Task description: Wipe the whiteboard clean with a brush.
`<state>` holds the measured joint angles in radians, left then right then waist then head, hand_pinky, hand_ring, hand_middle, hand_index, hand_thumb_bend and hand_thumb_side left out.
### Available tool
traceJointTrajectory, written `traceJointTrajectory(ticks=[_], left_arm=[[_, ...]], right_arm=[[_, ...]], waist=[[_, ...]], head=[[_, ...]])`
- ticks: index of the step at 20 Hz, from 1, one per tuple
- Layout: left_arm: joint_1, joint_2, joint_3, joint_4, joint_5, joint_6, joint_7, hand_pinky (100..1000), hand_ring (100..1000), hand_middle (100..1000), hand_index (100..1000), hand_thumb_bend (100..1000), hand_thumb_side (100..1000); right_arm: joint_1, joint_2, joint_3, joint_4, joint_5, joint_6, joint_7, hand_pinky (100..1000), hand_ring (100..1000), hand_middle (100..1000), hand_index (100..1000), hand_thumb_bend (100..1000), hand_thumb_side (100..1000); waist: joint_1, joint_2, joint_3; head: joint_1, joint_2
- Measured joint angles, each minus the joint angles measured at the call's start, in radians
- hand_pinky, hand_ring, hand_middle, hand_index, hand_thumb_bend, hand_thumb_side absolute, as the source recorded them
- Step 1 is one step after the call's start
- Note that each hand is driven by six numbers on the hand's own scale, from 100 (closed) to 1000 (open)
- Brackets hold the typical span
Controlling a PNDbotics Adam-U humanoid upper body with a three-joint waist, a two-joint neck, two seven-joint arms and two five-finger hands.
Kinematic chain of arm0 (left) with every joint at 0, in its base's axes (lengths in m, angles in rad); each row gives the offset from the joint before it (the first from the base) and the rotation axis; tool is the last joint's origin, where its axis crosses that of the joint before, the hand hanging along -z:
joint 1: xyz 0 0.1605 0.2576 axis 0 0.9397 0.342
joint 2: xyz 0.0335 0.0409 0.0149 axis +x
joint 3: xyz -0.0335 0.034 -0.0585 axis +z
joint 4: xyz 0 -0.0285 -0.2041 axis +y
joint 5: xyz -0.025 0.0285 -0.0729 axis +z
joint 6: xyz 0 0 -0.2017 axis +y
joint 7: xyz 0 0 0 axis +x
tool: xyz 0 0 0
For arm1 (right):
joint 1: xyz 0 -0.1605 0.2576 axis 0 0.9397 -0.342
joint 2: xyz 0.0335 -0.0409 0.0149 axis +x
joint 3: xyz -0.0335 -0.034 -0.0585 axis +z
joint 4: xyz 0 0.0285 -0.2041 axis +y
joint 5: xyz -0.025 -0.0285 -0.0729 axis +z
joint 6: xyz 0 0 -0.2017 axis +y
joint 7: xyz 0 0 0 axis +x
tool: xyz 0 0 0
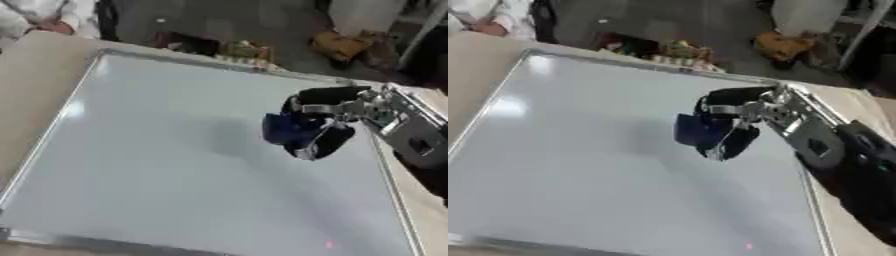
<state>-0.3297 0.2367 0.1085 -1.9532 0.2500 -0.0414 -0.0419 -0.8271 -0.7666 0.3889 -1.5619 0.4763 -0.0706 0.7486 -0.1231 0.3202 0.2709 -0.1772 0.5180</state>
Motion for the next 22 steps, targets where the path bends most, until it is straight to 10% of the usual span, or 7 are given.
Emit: traceJointTrajectory(ticks=[22], left_arm=[[0.031, 0.011, 0.001, 0.0, 0.001, 0.01, 0.03, 532, 405, 468, 476, 218, 853]], right_arm=[[0.026, 0.308, 0.013, 0.033, 0.193, 0.019, -0.037, 441, 541, 183, 307, 100, 394]], waist=[[0.002, -0.06, -0.094]], head=[[0.062, 0.062]])
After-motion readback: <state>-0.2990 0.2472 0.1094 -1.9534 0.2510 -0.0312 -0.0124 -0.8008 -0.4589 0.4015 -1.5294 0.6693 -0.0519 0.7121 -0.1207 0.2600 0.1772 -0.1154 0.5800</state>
